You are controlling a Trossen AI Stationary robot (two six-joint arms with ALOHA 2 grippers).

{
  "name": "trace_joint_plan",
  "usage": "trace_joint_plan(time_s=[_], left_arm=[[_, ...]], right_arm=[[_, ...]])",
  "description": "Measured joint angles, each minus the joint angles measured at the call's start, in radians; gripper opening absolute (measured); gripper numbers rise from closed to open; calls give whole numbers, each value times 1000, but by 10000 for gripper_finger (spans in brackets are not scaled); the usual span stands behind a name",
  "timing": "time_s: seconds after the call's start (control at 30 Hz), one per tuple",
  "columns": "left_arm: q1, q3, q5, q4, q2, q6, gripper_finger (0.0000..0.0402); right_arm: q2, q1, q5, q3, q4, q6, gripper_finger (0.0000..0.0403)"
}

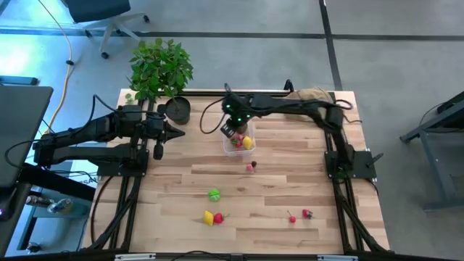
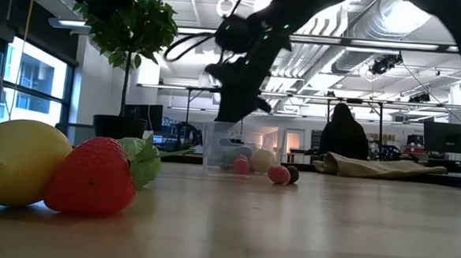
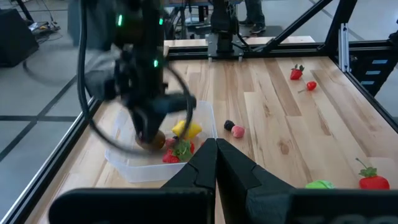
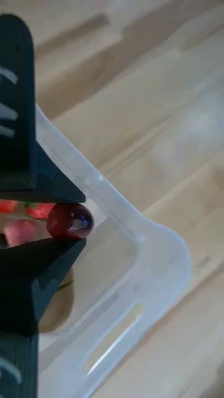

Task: Pick and placing Produce into tupperware
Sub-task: Put the right dark red cherry into the transparent bin

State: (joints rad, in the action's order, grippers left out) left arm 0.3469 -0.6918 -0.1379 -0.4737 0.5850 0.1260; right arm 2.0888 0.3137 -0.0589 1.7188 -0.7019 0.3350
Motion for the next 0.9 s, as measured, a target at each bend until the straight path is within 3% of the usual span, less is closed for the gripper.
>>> trace_joint_plan(time_s=[0.37,0.6,0.9], left_arm=[[0,0,0,0,0,0,1],[0,0,0,0,0,0,1],[0,0,0,0,0,0,1]], right_arm=[[243,23,-3,244,-243,-111,71],[253,27,15,257,-251,-114,75],[253,27,32,257,-250,-132,139]])
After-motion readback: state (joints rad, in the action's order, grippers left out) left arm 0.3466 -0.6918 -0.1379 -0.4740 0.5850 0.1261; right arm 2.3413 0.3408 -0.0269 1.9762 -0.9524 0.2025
